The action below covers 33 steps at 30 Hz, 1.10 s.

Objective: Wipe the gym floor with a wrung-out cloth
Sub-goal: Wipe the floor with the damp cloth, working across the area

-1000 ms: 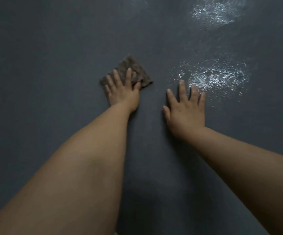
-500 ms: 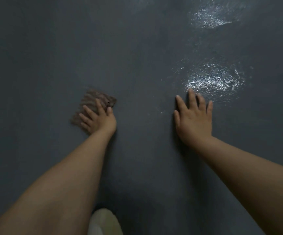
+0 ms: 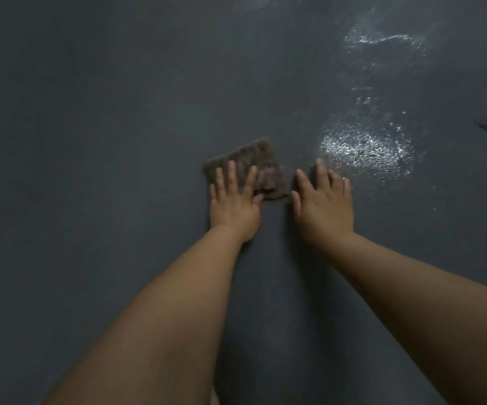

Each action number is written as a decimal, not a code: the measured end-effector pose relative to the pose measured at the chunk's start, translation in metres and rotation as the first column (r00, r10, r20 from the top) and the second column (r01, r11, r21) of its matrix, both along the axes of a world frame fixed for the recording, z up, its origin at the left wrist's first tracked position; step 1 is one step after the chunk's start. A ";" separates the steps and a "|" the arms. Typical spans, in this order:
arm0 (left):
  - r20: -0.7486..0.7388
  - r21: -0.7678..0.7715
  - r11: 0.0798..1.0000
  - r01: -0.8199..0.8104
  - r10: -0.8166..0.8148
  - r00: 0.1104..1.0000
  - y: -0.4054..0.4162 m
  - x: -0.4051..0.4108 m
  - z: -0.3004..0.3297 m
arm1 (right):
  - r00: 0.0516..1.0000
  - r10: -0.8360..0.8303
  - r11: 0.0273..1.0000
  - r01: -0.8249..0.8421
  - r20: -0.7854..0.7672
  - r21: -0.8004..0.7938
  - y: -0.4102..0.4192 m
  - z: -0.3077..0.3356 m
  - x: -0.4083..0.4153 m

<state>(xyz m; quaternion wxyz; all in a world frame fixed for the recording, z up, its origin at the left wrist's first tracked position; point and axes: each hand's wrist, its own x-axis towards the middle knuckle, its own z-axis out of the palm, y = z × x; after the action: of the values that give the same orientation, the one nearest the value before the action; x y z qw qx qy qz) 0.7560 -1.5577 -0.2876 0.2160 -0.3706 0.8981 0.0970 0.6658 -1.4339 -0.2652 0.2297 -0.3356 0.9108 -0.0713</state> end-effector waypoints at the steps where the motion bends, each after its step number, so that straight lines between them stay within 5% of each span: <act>1: 0.017 -0.021 0.995 -0.100 0.100 0.995 -0.008 0.020 -0.001 | 0.999 0.050 0.999 -0.050 0.007 0.013 0.000 0.001 0.009; 7: 0.100 -0.028 0.832 -0.554 0.554 0.827 -0.020 0.113 0.002 | 0.966 0.246 0.962 -0.254 0.083 0.099 0.002 -0.002 0.053; 12: 0.061 -0.018 0.886 -0.464 0.464 0.884 0.027 0.096 0.007 | 0.962 0.250 0.957 -0.262 0.110 0.125 0.004 -0.006 0.056; 25: 0.064 0.056 0.893 -0.447 0.444 0.894 -0.023 0.106 0.001 | 0.971 0.233 0.963 -0.238 0.055 0.123 0.001 -0.009 0.057; 27: 0.054 0.013 0.828 -0.560 0.559 0.828 -0.032 0.127 -0.001 | 0.971 0.236 0.964 -0.239 0.034 0.119 0.002 -0.010 0.057; 31: 0.080 -0.028 0.518 -0.855 0.854 0.515 -0.034 0.179 0.004 | 0.973 0.229 0.968 -0.231 0.032 0.095 0.003 -0.010 0.056; 33: 0.085 -0.029 0.474 -0.880 0.878 0.471 -0.023 0.187 0.004 | 0.975 0.220 0.971 -0.221 0.024 0.090 0.003 -0.011 0.056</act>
<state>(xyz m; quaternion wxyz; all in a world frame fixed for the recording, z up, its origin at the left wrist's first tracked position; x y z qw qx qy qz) 0.9434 -1.5809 -0.2833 0.1783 -0.7803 0.5697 0.1862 0.7217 -1.4307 -0.2758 0.2576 -0.4231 0.8687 -0.0056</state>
